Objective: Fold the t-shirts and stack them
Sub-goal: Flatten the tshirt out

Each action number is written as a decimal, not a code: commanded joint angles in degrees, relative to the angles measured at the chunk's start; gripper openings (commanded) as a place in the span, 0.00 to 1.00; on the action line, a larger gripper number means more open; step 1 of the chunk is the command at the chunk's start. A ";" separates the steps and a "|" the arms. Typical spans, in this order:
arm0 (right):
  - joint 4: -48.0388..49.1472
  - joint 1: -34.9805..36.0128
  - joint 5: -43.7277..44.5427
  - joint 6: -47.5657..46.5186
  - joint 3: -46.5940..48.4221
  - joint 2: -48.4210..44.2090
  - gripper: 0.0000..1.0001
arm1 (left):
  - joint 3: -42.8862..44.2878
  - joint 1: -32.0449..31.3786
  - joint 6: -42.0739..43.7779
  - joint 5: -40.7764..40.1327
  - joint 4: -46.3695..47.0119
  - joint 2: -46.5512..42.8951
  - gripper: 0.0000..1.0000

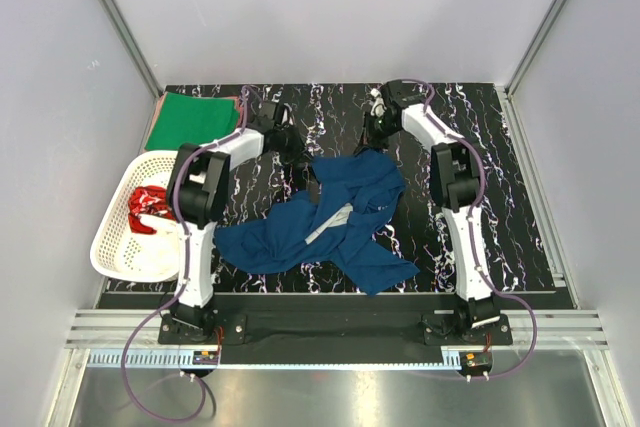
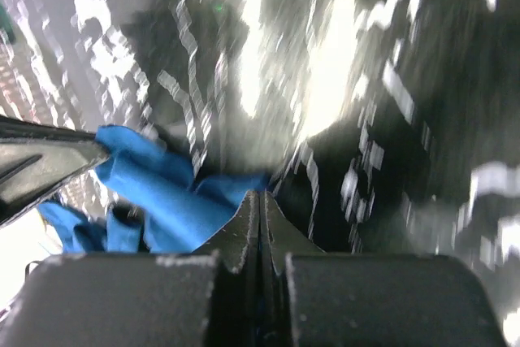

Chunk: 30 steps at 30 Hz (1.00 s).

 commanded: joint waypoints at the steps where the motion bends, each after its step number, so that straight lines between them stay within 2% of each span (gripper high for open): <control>1: 3.40 0.58 3.58 -0.90 -5.09 -16.82 0.00 | -4.87 -0.22 -0.21 6.81 8.77 -13.12 0.00; 4: 9.27 0.58 5.52 0.66 -20.01 -28.95 0.00 | -11.90 -1.88 1.90 4.09 7.73 -21.03 0.00; 5: 10.60 0.58 5.87 1.63 -29.02 -31.67 0.00 | -13.14 -3.02 2.34 3.30 4.68 -22.88 0.00; 7: 16.29 0.75 5.97 5.31 -38.73 -38.97 0.00 | -18.14 -4.77 3.05 2.07 1.76 -23.68 0.00; 8: 18.42 1.62 5.88 6.12 -47.57 -41.08 0.00 | -20.33 -5.31 3.05 1.45 1.14 -23.86 0.00; 11: 22.04 3.64 7.54 7.70 -59.82 -46.63 0.00 | -28.34 -8.20 2.70 0.39 2.70 -24.47 0.00; 14: 23.80 4.79 8.07 8.41 -66.54 -50.32 0.14 | -34.76 -10.67 1.91 0.30 6.48 -24.74 0.00; 15: 23.89 4.88 8.33 8.32 -67.42 -52.42 0.17 | -35.90 -10.94 1.56 0.13 7.10 -24.74 0.00; 16: 24.06 4.79 9.03 7.19 -67.86 -53.40 0.26 | -36.61 -11.11 1.55 -0.05 7.63 -24.57 0.00; 18: 23.80 4.71 9.56 6.04 -67.00 -55.34 0.32 | -37.76 -11.12 2.16 -1.62 7.55 -24.48 0.00; 23: 20.29 4.71 8.95 1.56 -55.32 -50.01 0.56 | -40.74 -11.55 2.87 -1.90 10.36 -26.67 0.00; 26: 17.21 4.79 7.37 -1.78 -47.23 -43.25 0.61 | -40.92 -12.17 2.52 -1.98 10.97 -26.41 0.00; 30: 16.07 4.71 1.51 -8.35 -41.25 -34.71 0.61 | -40.84 -12.17 1.99 -1.37 11.68 -25.45 0.00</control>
